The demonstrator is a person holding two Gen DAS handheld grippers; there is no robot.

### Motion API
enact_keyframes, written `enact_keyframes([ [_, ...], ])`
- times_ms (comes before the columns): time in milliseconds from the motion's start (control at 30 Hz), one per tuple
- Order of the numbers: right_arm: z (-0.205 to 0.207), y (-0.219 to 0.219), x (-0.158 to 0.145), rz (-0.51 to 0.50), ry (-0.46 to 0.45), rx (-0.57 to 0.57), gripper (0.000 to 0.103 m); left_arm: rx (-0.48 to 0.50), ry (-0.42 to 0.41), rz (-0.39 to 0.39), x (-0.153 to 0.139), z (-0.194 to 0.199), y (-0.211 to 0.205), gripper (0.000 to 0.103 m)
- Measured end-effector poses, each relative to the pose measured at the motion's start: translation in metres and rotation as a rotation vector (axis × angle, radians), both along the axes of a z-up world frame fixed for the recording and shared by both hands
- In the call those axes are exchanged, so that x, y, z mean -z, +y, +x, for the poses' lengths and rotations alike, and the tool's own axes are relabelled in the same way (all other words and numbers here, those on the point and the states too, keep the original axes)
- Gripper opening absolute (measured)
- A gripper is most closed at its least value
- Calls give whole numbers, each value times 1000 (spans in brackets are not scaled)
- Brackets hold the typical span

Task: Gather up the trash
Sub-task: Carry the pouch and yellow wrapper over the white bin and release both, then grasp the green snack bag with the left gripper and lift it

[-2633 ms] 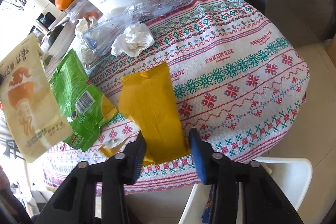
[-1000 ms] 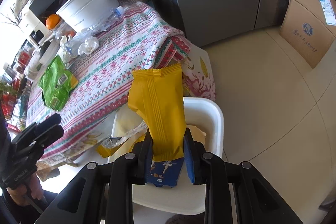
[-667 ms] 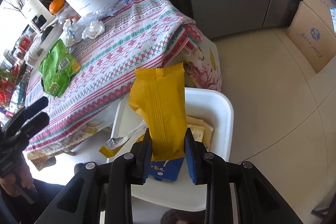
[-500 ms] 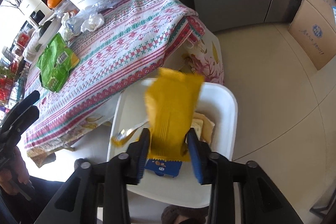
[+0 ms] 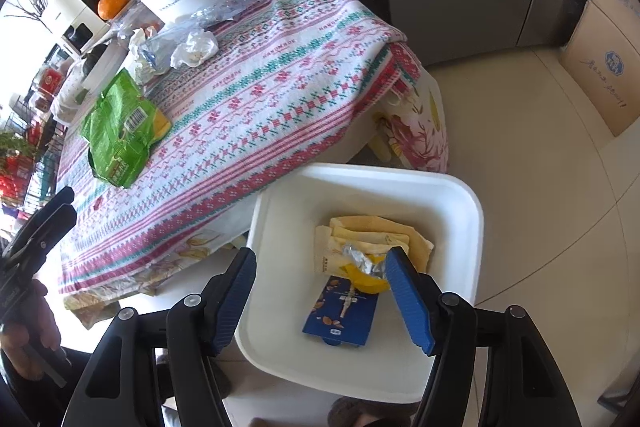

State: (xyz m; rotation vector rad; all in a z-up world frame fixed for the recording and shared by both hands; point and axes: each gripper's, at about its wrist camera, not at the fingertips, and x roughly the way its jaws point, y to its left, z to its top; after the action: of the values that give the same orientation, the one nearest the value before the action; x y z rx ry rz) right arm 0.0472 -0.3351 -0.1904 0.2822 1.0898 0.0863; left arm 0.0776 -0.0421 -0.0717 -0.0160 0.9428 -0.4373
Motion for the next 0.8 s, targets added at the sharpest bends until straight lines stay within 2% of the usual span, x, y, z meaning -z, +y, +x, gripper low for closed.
enact_keyframes([
  [367, 23, 40, -19, 4, -47, -45, 71, -220, 56, -55, -2, 44, 86, 81],
  [567, 37, 66, -26, 12, -60, -84, 72, -332, 129, -151, 19, 74, 127, 81],
  [800, 51, 87, -27, 2, -61, -98, 73, -404, 201, -273, 55, 104, 143, 81],
])
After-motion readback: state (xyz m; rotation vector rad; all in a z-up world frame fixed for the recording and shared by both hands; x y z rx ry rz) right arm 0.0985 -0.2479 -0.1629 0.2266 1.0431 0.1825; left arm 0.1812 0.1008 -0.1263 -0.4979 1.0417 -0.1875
